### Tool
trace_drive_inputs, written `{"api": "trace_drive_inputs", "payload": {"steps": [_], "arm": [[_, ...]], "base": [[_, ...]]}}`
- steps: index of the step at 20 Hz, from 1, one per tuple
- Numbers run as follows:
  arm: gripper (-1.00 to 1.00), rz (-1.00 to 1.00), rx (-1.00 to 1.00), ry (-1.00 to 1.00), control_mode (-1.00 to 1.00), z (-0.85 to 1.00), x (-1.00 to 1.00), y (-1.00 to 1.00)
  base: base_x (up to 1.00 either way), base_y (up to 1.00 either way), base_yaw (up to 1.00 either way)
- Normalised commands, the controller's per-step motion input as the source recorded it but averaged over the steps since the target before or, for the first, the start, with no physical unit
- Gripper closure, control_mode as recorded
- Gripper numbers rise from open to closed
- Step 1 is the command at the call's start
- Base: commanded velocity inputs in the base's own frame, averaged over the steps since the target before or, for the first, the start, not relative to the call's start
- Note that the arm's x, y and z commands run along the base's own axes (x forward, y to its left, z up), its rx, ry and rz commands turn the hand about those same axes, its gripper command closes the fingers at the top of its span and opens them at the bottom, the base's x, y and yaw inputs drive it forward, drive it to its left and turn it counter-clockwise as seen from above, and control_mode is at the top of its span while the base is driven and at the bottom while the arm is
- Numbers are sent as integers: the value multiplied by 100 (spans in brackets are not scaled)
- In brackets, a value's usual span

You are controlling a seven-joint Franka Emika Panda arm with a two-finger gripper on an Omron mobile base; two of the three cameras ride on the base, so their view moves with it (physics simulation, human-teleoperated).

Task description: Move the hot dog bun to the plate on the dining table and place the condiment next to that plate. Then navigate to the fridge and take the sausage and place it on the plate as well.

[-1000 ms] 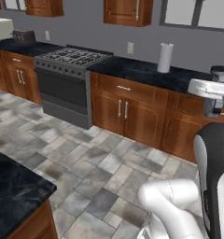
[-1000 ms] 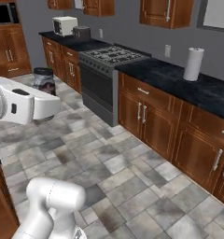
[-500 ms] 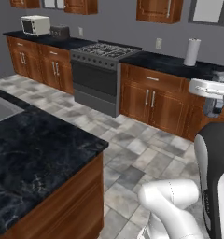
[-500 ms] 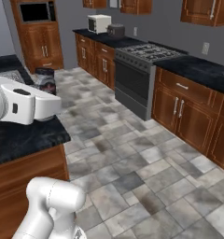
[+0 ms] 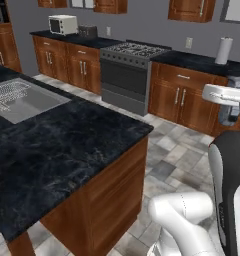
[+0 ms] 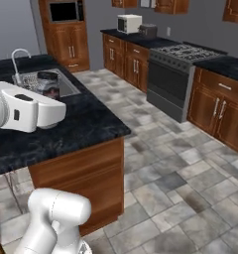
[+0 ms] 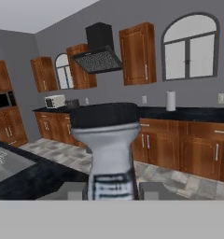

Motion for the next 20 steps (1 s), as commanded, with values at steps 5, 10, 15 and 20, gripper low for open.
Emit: {"api": "trace_drive_inputs", "payload": {"steps": [5, 10, 15, 20], "arm": [[100, 0, 0, 0, 100, 0, 0, 0], [100, 0, 0, 0, 100, 0, 0, 0], [100, 0, 0, 0, 100, 0, 0, 0], [100, 0, 0, 0, 100, 0, 0, 0]], "base": [[-46, 100, 4], [-21, 100, 0], [6, 100, -2], [26, 100, -11]]}}
